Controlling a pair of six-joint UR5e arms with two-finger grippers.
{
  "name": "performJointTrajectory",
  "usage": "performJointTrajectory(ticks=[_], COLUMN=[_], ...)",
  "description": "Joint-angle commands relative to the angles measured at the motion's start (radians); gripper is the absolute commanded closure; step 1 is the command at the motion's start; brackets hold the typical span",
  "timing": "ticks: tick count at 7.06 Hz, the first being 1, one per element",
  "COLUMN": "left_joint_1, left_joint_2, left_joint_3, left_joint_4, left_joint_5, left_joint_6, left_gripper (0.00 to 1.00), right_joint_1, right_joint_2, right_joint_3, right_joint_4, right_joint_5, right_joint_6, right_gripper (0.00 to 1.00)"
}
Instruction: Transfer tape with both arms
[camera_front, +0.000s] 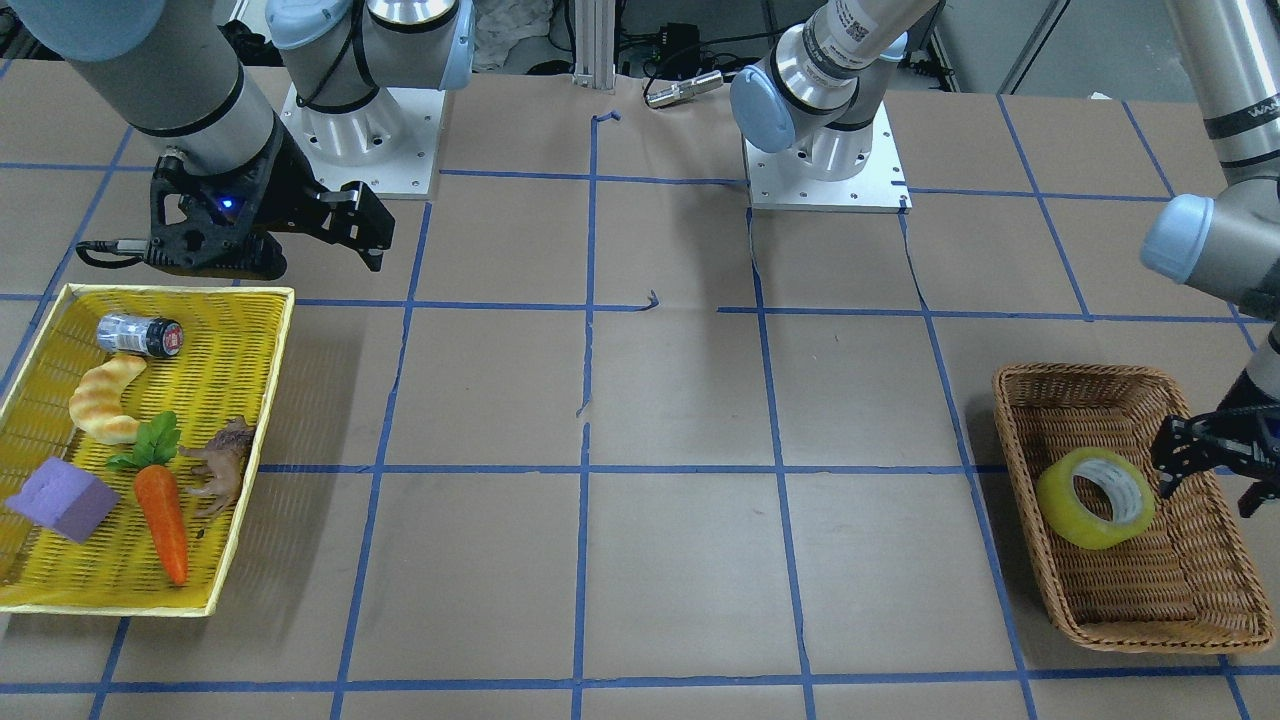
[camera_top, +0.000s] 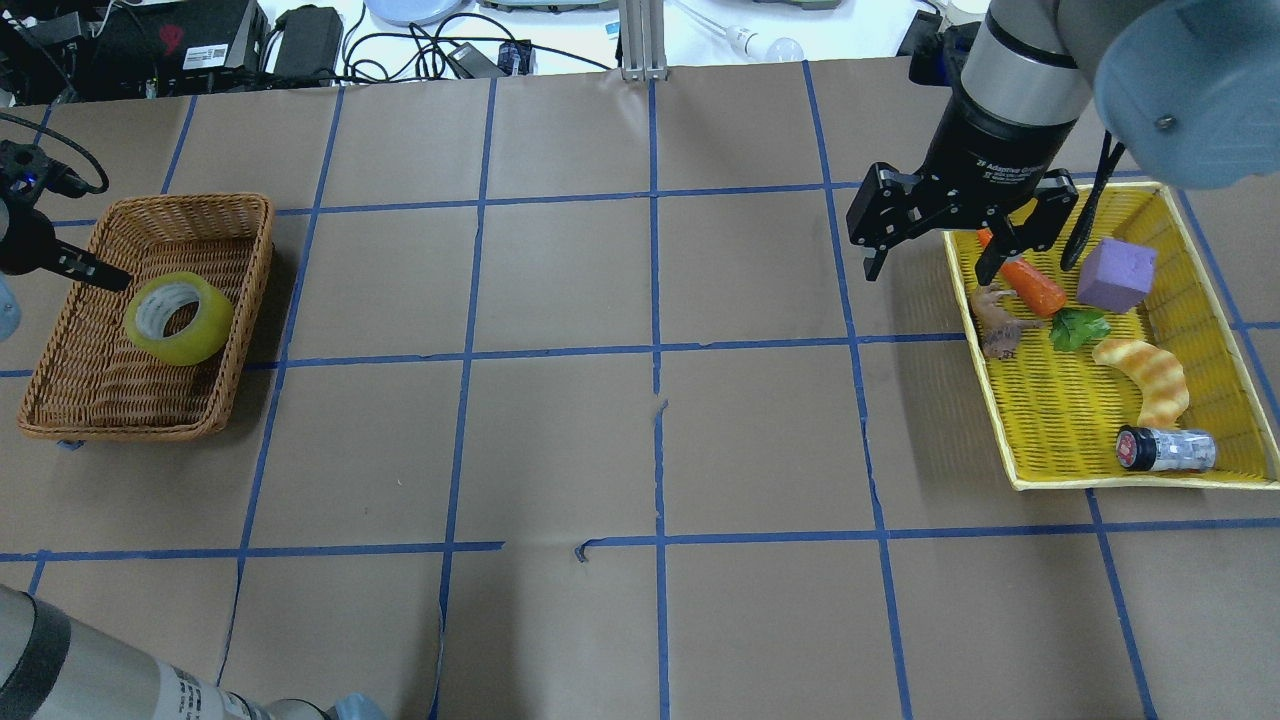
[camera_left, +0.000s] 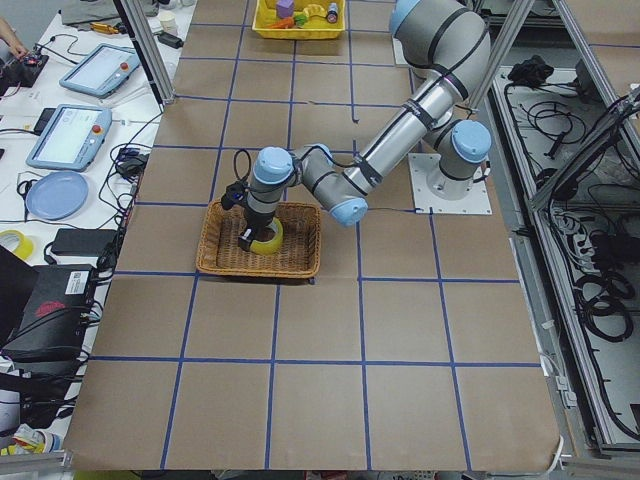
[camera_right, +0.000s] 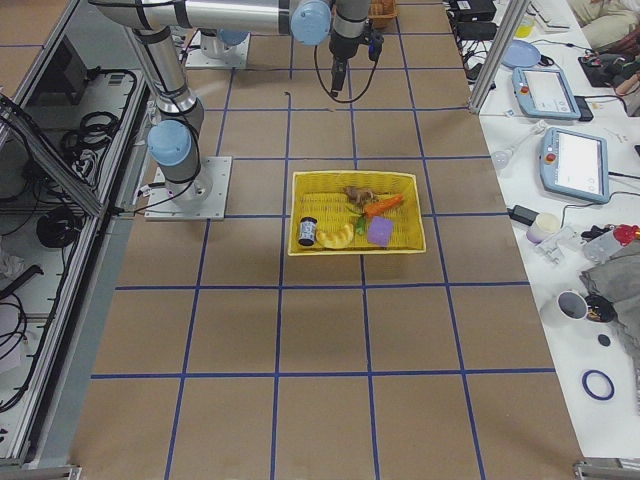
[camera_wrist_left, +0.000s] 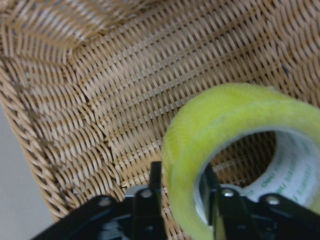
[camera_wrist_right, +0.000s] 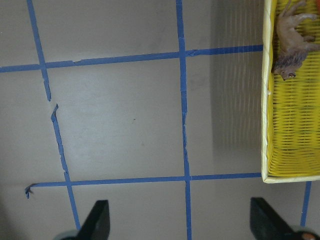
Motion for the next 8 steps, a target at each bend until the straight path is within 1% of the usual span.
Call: performJointTrajectory(ticks=[1,2,3,4,5,6,7,8], left_joint_1=[-0.072,-0.152,-0.233,-0.308,-0.370,-0.461,-0.550,-0.626], left_joint_2=[0.053,0.102,0.146,0.185,0.231,0.272,0.300,0.318], left_joint_3=[0.060,0.090,0.096,0.093,0.090,0.085,0.085,0.085], left_joint_4=[-0.129,-0.254,-0.345,-0.418,-0.525,-0.600,-0.643,-0.688], left_joint_5=[0.026,0.043,0.070,0.078,0.070,0.069,0.070,0.067], left_joint_6=[-0.171,-0.288,-0.459,-0.567,-0.712,-0.870,-0.966,-1.057], left_gripper=[0.00,0.00,0.00,0.00,0.00,0.00,0.00,0.00], right_joint_1=[0.001,0.001,-0.001,0.002,-0.001,0.004,0.004,0.004], right_joint_2=[0.001,0.001,0.001,0.002,0.001,0.001,0.001,0.001], right_joint_3=[0.002,0.002,0.002,0.002,0.000,0.002,0.003,0.002], right_joint_4=[-0.011,-0.012,-0.009,-0.014,-0.012,-0.009,-0.009,-0.009], right_joint_5=[-0.001,-0.001,-0.007,-0.007,-0.010,-0.018,-0.050,-0.052], right_joint_6=[0.001,0.003,0.005,0.006,0.006,0.011,0.006,0.005], right_gripper=[0.00,0.00,0.00,0.00,0.00,0.00,0.00,0.00])
